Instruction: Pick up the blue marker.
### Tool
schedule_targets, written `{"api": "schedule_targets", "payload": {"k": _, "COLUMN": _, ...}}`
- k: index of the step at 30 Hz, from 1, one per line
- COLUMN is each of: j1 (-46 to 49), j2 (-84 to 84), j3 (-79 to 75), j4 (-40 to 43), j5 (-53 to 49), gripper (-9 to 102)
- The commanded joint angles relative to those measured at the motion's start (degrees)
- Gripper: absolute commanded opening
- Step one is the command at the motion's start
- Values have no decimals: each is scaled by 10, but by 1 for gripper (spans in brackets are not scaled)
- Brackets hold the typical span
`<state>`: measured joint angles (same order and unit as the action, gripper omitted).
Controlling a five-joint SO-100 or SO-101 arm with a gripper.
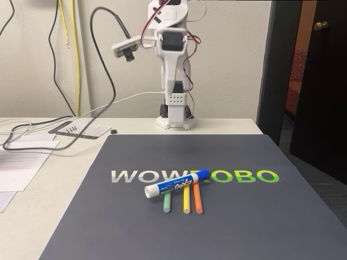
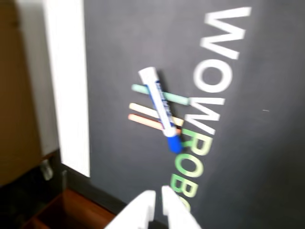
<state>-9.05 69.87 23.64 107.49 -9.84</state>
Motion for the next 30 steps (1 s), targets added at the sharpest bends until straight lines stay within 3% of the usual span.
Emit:
{"api": "schedule_targets", "payload": {"k": 1, "j1": -4, "j2": -47, "j3": -105, "j4": 97, "j5": 1, "gripper": 0}}
{"api": "schedule_targets", "payload": {"k": 19, "j1": -18, "j2": -201, "j3": -127, "j4": -40, "j5": -180, "gripper": 0}}
{"api": "schedule_targets", "payload": {"k": 24, "j1": -26, "j2": -319, "j3": -287, "j4": -25, "j5": -218, "gripper": 0}}
{"api": "schedule_targets", "payload": {"k": 30, "j1": -41, "j2": -353, "j3": -301, "j4": -63, "j5": -251, "gripper": 0}}
